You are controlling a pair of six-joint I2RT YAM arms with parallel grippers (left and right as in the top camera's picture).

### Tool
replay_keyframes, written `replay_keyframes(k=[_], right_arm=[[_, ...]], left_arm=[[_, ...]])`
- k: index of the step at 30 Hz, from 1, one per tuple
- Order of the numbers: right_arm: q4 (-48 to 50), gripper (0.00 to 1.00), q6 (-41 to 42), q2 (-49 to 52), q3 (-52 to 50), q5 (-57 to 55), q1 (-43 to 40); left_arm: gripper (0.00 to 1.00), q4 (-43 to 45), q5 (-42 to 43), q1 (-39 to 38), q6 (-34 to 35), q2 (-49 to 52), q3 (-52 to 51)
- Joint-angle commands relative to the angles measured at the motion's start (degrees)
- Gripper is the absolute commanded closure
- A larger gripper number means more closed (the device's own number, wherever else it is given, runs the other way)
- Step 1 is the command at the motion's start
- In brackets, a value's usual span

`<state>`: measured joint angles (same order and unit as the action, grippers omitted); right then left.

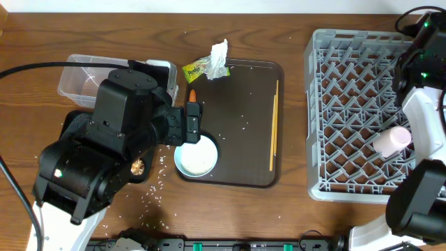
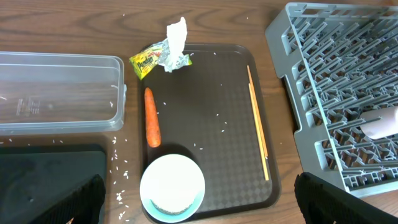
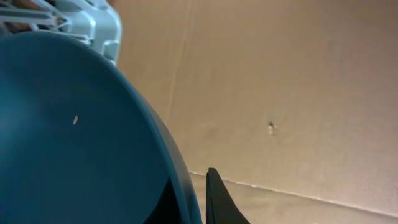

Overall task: Sort waste into correct bins and load items into the dishwasher rack
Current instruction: 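Carry the teal bowl with the right gripper and set it in the rack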

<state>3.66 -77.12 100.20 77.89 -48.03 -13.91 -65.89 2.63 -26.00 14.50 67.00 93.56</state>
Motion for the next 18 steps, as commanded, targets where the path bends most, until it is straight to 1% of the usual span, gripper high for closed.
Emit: replay_keyframes(k=[1, 4, 6, 7, 8, 9, 10, 12, 15, 18], right_arm=[[0.07, 0.97, -1.20, 1.60, 0.85, 0.55, 0.28], [0.04, 0.98, -1.18, 2.12, 0.85, 0.94, 0.61], [0.04, 0.96, -1.20, 2.38, 0.85, 0.94, 0.81], [0.07, 0.85, -1.20, 2.38, 0.85, 1.01, 0.92], [0.07, 0.62, -1.18, 2.36, 0.85, 1.14, 1.18], [0.11, 0.27, -1.07, 2.36, 0.85, 1.16, 1.49], [0.39, 0.01, -0.90, 2.36, 0.85, 1.11, 2.03], [1.53, 0.01, 0.72, 2.32, 0.85, 0.87, 3.30], [7.82, 0.01, 10.73, 2.21, 0.85, -1.38, 6.12], [9.18, 0.01, 18.38, 1.38, 0.85, -2.51, 9.33]], left_arm=[[0.02, -0.66, -0.04, -0.13, -0.96, -0.42, 0.74], [0.02, -1.11, -0.04, -0.13, -0.96, -0.42, 0.74], [0.02, -1.14, -0.04, -0.13, -0.96, -0.42, 0.74], [0.02, -1.11, -0.04, -0.13, -0.94, -0.42, 0.74], [0.02, -1.14, -0.04, -0.13, -0.94, -0.42, 0.74], [0.02, -1.14, -0.04, -0.13, -0.94, -0.42, 0.74], [0.02, -1.14, -0.04, -0.13, -0.94, -0.42, 0.74], [0.02, -1.14, -0.04, -0.13, -0.94, -0.42, 0.74], [0.02, -1.40, -0.04, -0.13, -0.96, -0.42, 0.74], [0.02, -1.64, -0.04, -0.13, -0.96, -0.42, 0.74]])
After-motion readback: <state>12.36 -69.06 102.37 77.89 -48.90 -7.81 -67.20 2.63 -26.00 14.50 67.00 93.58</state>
